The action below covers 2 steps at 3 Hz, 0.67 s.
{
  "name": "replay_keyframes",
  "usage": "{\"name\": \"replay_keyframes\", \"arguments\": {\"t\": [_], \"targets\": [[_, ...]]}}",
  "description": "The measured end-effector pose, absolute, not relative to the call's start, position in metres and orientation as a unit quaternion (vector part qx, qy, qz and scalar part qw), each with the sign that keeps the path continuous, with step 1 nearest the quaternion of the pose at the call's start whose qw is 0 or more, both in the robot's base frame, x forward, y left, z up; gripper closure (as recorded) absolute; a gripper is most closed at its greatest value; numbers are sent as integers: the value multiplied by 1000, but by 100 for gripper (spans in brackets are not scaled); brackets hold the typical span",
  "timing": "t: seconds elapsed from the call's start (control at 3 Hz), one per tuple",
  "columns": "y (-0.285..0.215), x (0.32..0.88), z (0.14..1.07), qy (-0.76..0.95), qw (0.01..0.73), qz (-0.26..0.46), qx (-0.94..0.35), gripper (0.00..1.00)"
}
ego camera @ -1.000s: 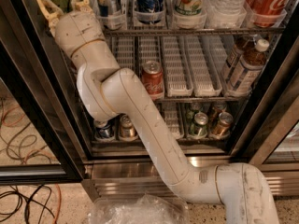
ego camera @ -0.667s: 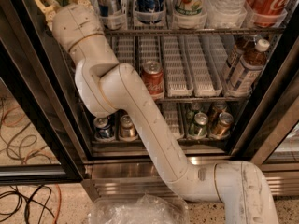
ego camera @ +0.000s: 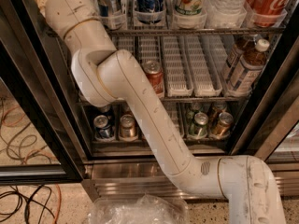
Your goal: Pick green can from top shelf of fridge
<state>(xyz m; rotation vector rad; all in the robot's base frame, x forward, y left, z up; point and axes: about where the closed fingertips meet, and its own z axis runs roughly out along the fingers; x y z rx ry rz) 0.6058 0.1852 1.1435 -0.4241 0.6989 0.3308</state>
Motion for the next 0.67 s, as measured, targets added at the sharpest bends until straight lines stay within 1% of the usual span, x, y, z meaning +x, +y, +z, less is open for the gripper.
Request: {"name": "replay_keyframes", "arguments": {"t": [0.67], "targets": [[168,570,1118,354,895,161,-218,100]]}}
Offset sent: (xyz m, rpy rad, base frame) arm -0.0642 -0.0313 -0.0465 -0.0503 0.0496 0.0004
